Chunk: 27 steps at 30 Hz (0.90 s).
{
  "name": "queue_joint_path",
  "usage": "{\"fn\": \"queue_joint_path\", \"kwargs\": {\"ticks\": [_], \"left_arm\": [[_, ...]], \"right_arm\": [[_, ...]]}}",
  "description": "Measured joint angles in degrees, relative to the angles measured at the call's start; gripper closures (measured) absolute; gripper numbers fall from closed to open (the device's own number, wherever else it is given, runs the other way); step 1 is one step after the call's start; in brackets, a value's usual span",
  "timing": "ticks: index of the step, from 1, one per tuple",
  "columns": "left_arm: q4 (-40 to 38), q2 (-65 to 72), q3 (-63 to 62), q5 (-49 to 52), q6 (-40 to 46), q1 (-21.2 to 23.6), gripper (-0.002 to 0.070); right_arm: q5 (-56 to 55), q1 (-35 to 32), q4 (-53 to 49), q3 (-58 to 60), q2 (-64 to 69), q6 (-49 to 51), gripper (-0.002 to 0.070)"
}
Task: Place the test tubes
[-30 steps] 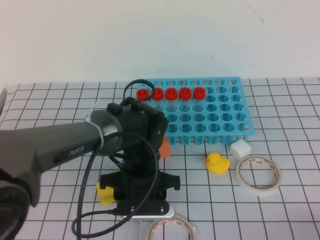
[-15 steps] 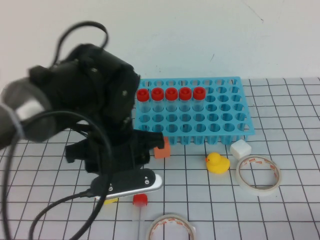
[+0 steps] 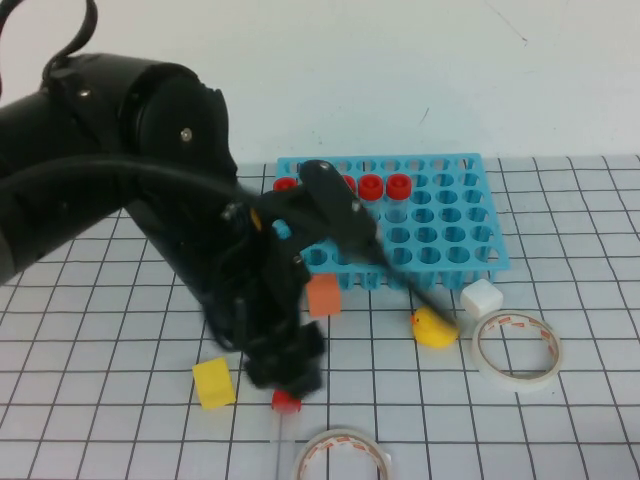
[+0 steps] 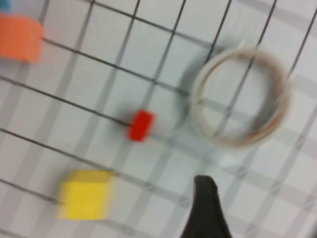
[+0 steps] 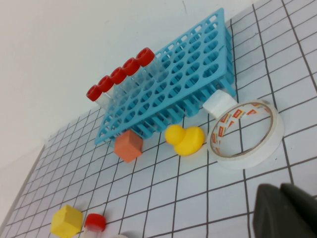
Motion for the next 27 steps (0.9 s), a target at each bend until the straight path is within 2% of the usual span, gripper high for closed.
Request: {"fn": "queue_joint_path", "kwargs": {"ticks": [3,6,9,18,27], "left_arm": [[-6.43,0.09,0.23,-0.26,-9.22,0.38,0.0239],[-12.37,0.09,0.49,-2.01,-12.74,1.48,0.0239],[-14.89,-0.01,2.71,-4.01,-15.83,2.68,0.0239],[-6.48,-2.92,20.51,-18.73,-32.29,3.51,0.0239],[-5.64,-1.76,23.22,-23.25,-34.54,3.51,0.0239]], "right_arm": [[0.0,0.0,0.0,0.0,0.0,0.0,0.0678],[0.0,0.0,0.0,0.0,0.0,0.0,0.0678],[0.0,0.0,0.0,0.0,0.0,0.0,0.0678],[0.0,0.0,0.0,0.0,0.0,0.0,0.0678],[0.0,0.0,0.0,0.0,0.0,0.0,0.0678]]}}
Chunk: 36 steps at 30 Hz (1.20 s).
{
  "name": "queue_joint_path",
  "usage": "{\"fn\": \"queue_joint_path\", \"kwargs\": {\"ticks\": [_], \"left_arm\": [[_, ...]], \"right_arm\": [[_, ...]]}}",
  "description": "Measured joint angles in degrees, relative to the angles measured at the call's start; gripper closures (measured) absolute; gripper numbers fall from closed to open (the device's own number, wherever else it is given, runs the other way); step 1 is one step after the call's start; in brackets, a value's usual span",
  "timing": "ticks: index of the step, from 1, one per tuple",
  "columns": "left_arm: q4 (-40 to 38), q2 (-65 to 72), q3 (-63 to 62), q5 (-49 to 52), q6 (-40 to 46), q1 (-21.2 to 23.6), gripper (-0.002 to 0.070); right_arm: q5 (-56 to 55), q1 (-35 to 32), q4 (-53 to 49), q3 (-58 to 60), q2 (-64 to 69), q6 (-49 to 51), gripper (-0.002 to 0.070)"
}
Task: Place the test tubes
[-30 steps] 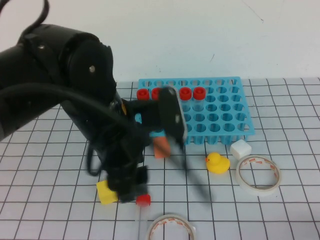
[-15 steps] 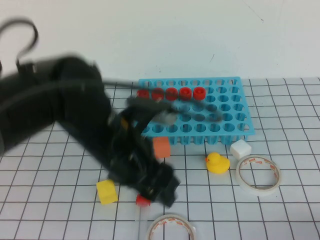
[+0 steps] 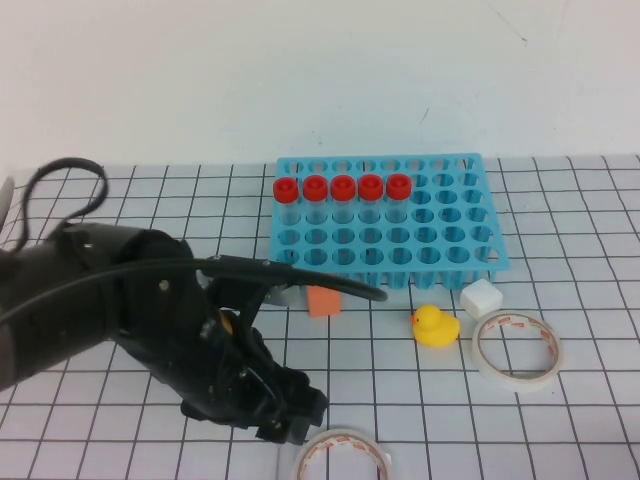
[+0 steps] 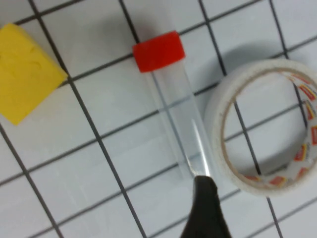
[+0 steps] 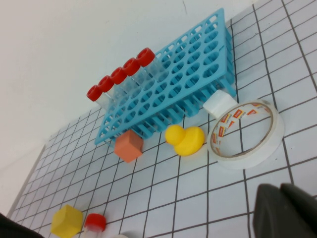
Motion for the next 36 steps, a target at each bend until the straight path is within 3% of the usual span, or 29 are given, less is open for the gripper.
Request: {"fn": "queue_joint_path", "kwargs": {"ticks": [18,36], "left_arm": [[3.06,13.32,0.0,-5.3,-2.47,-0.1,0.0239],[8.41,13.67,0.0,-2.36,-2.73,1.08,0.0239]], "right_arm": [[0.0,0.0,0.0,0.0,0.0,0.0,0.0678],[0.0,0.0,0.0,0.0,0.0,0.0,0.0678]]}}
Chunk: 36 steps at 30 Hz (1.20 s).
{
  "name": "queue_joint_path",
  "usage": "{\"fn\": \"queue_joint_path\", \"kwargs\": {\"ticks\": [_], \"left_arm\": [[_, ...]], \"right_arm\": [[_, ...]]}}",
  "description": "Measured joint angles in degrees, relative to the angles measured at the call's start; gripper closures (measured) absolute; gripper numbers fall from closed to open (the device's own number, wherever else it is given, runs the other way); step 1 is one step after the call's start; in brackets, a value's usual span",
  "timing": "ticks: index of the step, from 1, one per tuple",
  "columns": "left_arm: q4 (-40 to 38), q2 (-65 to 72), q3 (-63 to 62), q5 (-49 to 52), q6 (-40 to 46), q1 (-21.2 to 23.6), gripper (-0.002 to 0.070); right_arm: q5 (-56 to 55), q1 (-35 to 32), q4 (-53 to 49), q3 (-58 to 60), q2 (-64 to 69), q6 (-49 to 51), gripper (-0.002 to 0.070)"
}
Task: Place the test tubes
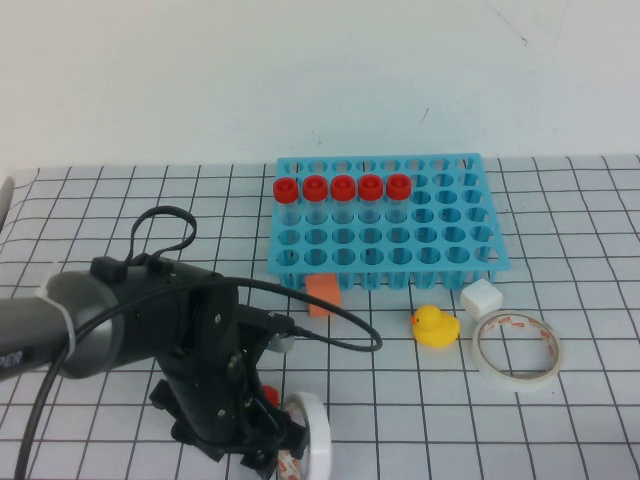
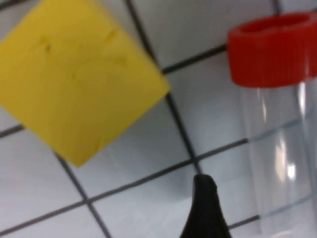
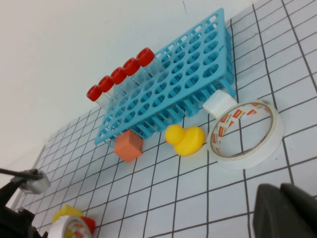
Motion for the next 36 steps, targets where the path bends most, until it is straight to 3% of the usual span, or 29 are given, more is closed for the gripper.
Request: {"fn": "queue_joint_path", "kwargs": {"ticks": [21,32,36], "left_arm": [[2.82,0.0,0.01,2.03,-2.73,0.0,0.0247],[2.08,1.01,0.01,1.96,-4.07,0.0,0.0435],[1.58,1.14,0.01,1.91,-4.07,0.0,0.0456]], "right_arm": [[0.0,0.0,0.0,0.0,0.0,0.0,0.0678],[0.0,0.0,0.0,0.0,0.0,0.0,0.0678],[0.0,0.0,0.0,0.0,0.0,0.0,0.0678]]}}
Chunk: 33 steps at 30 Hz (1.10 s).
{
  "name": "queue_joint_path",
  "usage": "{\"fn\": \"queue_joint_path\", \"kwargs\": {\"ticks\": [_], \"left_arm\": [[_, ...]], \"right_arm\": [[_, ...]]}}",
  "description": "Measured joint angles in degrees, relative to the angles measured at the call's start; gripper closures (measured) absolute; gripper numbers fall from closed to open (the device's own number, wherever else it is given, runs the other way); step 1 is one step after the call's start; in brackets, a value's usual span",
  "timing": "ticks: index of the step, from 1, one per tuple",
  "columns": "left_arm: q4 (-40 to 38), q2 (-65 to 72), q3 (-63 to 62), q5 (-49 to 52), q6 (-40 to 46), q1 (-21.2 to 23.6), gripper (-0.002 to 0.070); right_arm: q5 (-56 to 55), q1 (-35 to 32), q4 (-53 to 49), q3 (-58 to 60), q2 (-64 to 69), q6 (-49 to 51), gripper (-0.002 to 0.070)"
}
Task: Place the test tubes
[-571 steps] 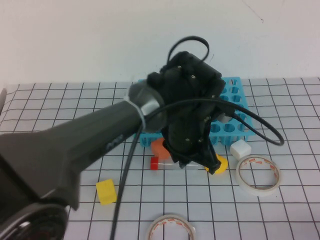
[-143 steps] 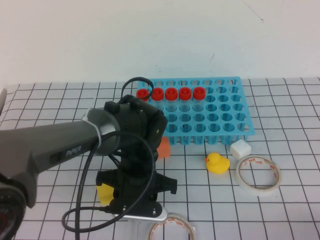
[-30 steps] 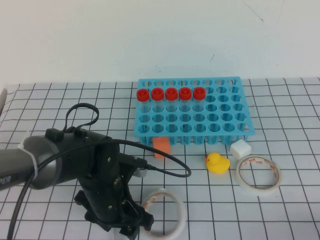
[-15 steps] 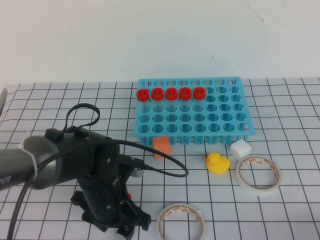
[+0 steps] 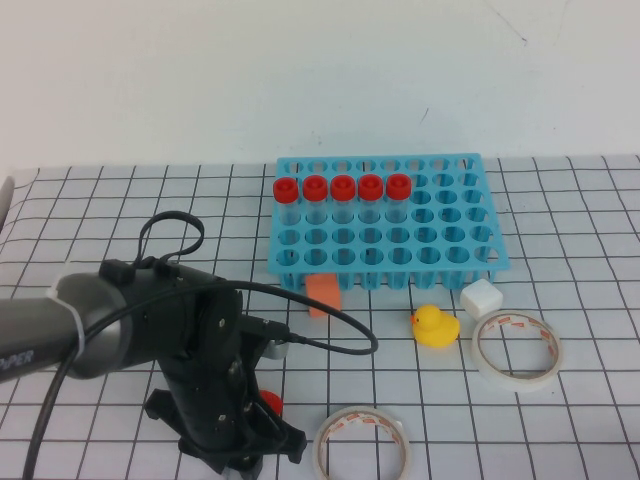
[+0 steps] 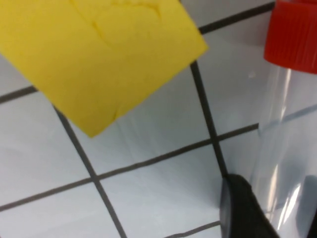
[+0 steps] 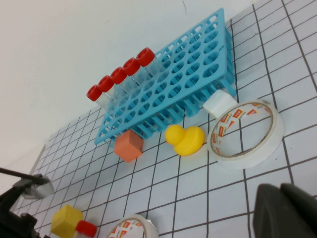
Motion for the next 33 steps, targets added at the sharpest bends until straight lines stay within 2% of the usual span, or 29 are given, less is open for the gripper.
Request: {"fn": "queue_joint_path", "kwargs": {"ticks": [6,11,16,21,33], "left_arm": [[0.0,-1.02,0.0,-0.62,1.84,-0.11,0.046],[1.1,-9.32,0.92,-3.84,7.81,-1.89,0.046],[-0.35,-23.17,10.58,-17.9,13.5,-3.53,0.046],[-0.97,-31.31,19.08,-33.36,14.96,-3.53,0.046],[-1.13,-30.34,20.08,-47.28,15.06,-3.53,0.0461]], "right_arm": [[0.0,0.0,0.0,0.0,0.0,0.0,0.0678],[0.0,0.0,0.0,0.0,0.0,0.0,0.0678],[0.0,0.0,0.0,0.0,0.0,0.0,0.0678],[0.0,0.0,0.0,0.0,0.0,0.0,0.0678],[0.0,0.0,0.0,0.0,0.0,0.0,0.0678]]}}
